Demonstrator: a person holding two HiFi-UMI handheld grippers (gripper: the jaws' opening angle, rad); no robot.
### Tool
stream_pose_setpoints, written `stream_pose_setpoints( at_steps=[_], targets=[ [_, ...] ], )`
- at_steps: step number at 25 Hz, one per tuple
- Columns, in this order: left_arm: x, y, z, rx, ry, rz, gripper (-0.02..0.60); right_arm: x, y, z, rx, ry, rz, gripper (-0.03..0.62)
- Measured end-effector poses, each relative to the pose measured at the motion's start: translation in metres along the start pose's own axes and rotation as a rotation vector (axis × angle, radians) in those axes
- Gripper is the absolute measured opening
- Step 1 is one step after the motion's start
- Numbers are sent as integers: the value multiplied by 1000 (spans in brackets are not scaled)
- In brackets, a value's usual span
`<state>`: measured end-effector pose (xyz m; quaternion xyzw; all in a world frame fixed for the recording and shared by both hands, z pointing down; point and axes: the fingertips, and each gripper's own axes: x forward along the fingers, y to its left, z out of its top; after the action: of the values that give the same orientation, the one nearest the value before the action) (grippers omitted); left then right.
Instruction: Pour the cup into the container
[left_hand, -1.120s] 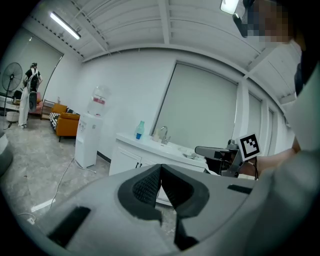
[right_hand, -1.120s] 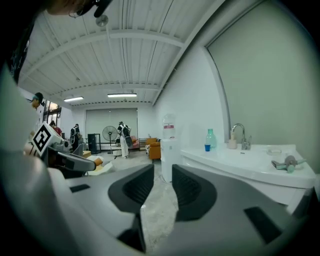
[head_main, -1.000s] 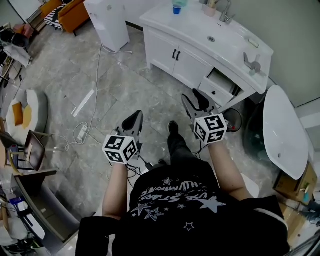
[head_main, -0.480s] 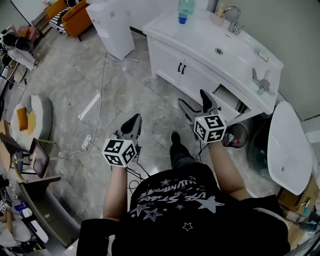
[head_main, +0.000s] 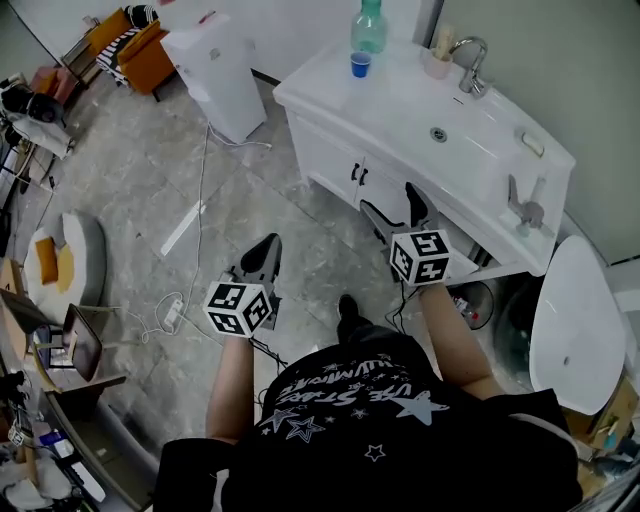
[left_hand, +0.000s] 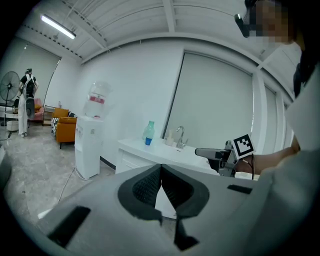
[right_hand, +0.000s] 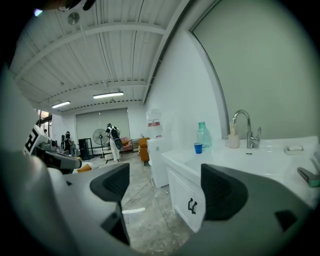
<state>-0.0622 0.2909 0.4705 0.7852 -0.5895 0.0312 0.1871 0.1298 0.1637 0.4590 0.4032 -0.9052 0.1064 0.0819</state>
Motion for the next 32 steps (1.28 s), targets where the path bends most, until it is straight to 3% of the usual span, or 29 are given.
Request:
stream_pose_setpoints(
  at_steps=[12,22,32],
  targets=[
    [121,10,41,34,-6,-17,11,73,-88,21,33,11,3,449],
    [154,20,46,4,2,-42,11,91,-106,15,37,34,-15,449],
    [218,58,68,23,4,-74,11,136,-142,16,37,62,-71,448]
  ],
)
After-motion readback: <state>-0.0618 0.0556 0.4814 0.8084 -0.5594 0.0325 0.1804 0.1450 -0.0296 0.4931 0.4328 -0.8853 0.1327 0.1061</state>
